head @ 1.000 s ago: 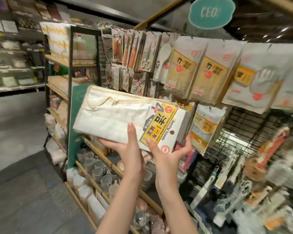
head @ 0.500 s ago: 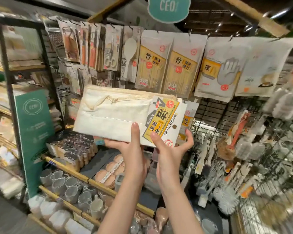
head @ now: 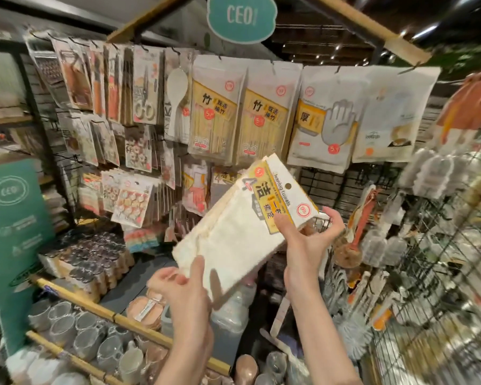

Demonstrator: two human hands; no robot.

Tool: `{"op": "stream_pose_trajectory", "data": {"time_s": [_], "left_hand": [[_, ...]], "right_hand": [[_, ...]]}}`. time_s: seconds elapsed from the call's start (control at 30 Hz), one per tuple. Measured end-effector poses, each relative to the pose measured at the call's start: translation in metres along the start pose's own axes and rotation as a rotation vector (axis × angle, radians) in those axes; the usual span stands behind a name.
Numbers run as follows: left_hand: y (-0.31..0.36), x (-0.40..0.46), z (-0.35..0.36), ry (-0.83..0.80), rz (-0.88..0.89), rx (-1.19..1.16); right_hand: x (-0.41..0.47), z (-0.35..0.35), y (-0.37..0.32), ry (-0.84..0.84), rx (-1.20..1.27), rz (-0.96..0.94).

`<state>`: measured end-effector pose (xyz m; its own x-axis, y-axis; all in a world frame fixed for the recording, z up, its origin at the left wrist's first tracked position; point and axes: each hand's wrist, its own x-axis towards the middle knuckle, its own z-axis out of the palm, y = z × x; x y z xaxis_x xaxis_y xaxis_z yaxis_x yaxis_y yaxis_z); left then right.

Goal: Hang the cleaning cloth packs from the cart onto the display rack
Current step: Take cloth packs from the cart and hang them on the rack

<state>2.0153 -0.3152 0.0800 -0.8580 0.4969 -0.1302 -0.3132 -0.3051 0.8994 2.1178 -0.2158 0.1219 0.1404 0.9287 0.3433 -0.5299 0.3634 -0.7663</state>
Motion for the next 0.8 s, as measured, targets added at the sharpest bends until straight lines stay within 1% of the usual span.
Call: {"op": "stream_pose_trajectory", "data": {"time_s": [0.03, 0.1, 0.17, 0.2, 0.27, 0.33, 0.43, 0.5, 0.6, 0.73, 0.8], "left_hand": [[0.002, 0.002, 0.007, -0.021, 0.113, 0.058], [0.008, 0.004, 0.026, -0.183, 0.321, 0.166], [0.010, 0.007, 0.047, -0.392, 0.444, 0.295], [0.009, 0.010, 0.057, -0.486, 0.463, 0.349], [0.004, 0.013, 0.077, -0.644, 0.404, 0.425], [-0.005, 0.017, 0.092, -0.792, 0.294, 0.420], [-0.021, 0.014, 0.105, -0.953, 0.230, 0.412], [-0.031, 0.010, 0.111, -0.986, 0.198, 0.404], [-0.049, 0.006, 0.116, -0.942, 0.189, 0.394], [-0.065, 0.005, 0.115, -0.821, 0.144, 0.388], [-0.070, 0.009, 0.115, -0.815, 0.174, 0.375]], "right_hand": [[0.007, -0.010, -0.001, -0.029, -0.029, 0.001], [0.018, -0.031, -0.003, -0.107, -0.074, 0.029], [0.030, -0.053, -0.008, -0.163, -0.106, 0.063], [0.036, -0.062, -0.011, -0.178, -0.112, 0.082], [0.050, -0.078, -0.017, -0.189, -0.114, 0.112], [0.064, -0.091, -0.023, -0.201, -0.110, 0.122], [0.078, -0.108, -0.026, -0.246, -0.111, 0.113], [0.083, -0.119, -0.023, -0.268, -0.111, 0.136], [0.088, -0.129, -0.016, -0.256, -0.103, 0.200], [0.088, -0.126, -0.004, -0.175, -0.182, 0.224], [0.088, -0.125, 0.004, -0.117, -0.215, 0.224]]}}
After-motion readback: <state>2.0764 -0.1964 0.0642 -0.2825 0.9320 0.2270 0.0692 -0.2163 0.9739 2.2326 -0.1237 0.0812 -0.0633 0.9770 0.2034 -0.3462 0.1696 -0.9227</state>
